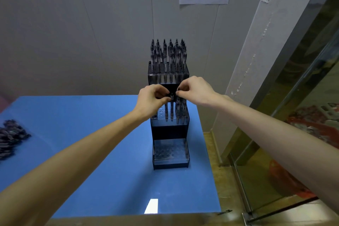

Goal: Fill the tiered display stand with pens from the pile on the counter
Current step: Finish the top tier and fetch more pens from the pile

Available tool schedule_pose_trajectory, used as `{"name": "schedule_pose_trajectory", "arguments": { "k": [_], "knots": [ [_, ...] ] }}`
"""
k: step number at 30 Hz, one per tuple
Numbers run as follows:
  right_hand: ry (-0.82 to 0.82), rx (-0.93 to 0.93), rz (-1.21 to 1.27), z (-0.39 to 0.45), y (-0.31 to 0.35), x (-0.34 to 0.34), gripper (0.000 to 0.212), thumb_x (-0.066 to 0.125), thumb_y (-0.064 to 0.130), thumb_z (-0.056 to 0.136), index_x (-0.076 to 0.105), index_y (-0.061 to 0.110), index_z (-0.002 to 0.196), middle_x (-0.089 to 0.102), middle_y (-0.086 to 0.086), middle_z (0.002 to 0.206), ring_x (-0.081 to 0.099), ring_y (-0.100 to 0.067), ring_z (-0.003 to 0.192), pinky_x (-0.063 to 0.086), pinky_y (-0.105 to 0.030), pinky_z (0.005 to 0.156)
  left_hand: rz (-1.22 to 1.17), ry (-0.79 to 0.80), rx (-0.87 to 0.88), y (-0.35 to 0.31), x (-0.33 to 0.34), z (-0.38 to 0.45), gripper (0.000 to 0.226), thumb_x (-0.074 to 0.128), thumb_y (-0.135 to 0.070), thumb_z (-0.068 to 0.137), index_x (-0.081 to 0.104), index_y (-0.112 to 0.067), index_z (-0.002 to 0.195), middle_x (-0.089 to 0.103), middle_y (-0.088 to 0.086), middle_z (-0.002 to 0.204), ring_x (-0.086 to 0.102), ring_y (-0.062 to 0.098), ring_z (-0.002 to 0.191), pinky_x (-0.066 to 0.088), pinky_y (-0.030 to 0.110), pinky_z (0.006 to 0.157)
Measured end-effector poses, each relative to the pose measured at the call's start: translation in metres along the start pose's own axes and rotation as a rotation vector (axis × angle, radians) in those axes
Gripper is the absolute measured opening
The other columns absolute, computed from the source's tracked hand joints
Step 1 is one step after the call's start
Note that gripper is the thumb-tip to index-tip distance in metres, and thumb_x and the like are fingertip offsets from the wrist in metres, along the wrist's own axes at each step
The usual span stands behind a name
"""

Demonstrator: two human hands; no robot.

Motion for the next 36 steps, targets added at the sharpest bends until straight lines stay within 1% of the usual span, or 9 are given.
{"name": "schedule_pose_trajectory", "arguments": {
  "k": [5,9,16,20,24,28,31,33,36],
  "knots": [
    [0.041,-0.018,-0.032,-0.001,0.004,0.007,0.024,0.056,0.032,0.092,0.078,0.031,0.101,0.076,0.004,0.089,0.068,-0.018,0.082,0.058,-0.042,0.075,-0.021,0.016,-0.048,0.004,-0.001,0.001,0.020,0.086,-0.025,0.082,0.078,-0.016,0.099,0.075,-0.009,0.088,0.068,-0.001,0.081,0.049,0.005,0.071],
    [0.053,-0.019,-0.060,0.000,0.007,0.003,0.028,0.058,0.022,0.091,0.076,0.026,0.112,0.075,0.006,0.107,0.067,-0.016,0.095,0.056,-0.037,0.084,-0.020,0.027,-0.060,0.004,-0.001,0.002,0.022,0.087,-0.028,0.081,0.078,-0.018,0.098,0.075,-0.010,0.088,0.070,0.001,0.082,0.056,0.017,0.078],
    [0.000,0.003,-0.034,0.002,0.004,0.002,0.019,0.066,0.040,0.092,0.079,0.029,0.099,0.074,0.011,0.092,0.067,-0.011,0.086,0.057,-0.035,0.078,-0.020,0.051,-0.096,0.007,0.003,0.005,0.023,0.087,-0.034,0.080,0.077,-0.021,0.096,0.075,-0.012,0.086,0.070,0.002,0.083,0.061,0.030,0.082],
    [-0.031,0.053,0.014,0.003,0.001,0.004,0.016,0.066,0.035,0.092,0.080,0.030,0.097,0.076,0.009,0.095,0.068,-0.013,0.090,0.057,-0.037,0.080,-0.024,0.044,-0.121,0.011,0.002,0.004,0.022,0.087,-0.035,0.080,0.077,-0.021,0.094,0.074,-0.014,0.085,0.070,0.001,0.082,0.061,0.033,0.081],
    [0.018,0.058,-0.052,0.003,0.007,0.003,0.020,0.063,0.032,0.096,0.080,0.025,0.103,0.076,0.005,0.102,0.068,-0.017,0.091,0.056,-0.035,0.078,-0.015,0.057,-0.128,0.009,0.000,-0.001,0.027,0.086,-0.039,0.081,0.076,-0.021,0.099,0.073,-0.014,0.088,0.069,0.000,0.084,0.060,0.031,0.082],
    [-0.081,0.047,-0.050,-0.013,0.014,-0.004,0.025,0.056,0.031,0.098,0.076,0.023,0.111,0.075,0.004,0.106,0.068,-0.019,0.095,0.055,-0.035,0.082,0.119,-0.058,0.073,-0.005,-0.014,-0.016,0.036,0.081,-0.040,0.084,0.069,-0.020,0.112,0.064,-0.010,0.105,0.060,0.004,0.094,0.049,0.021,0.082],
    [-0.109,-0.085,-0.121,-0.035,0.024,-0.005,0.030,0.055,0.027,0.099,0.070,0.018,0.123,0.071,0.002,0.119,0.064,-0.019,0.110,0.053,-0.036,0.090,0.285,-0.126,0.216,-0.012,-0.030,-0.033,0.025,0.070,-0.033,0.094,0.065,-0.017,0.113,0.058,-0.005,0.112,0.055,0.013,0.101,0.049,0.028,0.083],
    [-0.108,-0.198,-0.229,-0.048,0.033,-0.001,0.037,0.056,0.029,0.100,0.064,0.014,0.132,0.065,-0.002,0.131,0.053,-0.022,0.129,0.047,-0.042,0.103,0.490,-0.119,0.266,-0.011,-0.039,-0.047,0.026,0.065,-0.032,0.097,0.063,-0.014,0.117,0.057,0.001,0.117,0.054,0.022,0.105,0.049,0.037,0.086],
    [-0.065,-0.257,-0.341,-0.065,0.044,0.011,0.051,0.054,0.034,0.100,0.050,0.012,0.146,0.049,-0.005,0.150,0.027,-0.026,0.151,0.031,-0.044,0.119,0.785,0.016,0.240,-0.002,-0.053,-0.074,0.039,0.060,-0.039,0.098,0.060,-0.011,0.125,0.054,0.008,0.128,0.053,0.031,0.113,0.046,0.042,0.094]
  ]
}}
Point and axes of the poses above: each hand's wrist, its own z-axis towards the middle knuckle, its own x-axis out of the palm, y = z × x, the point moved 5 cm from there along z, towards the middle knuckle
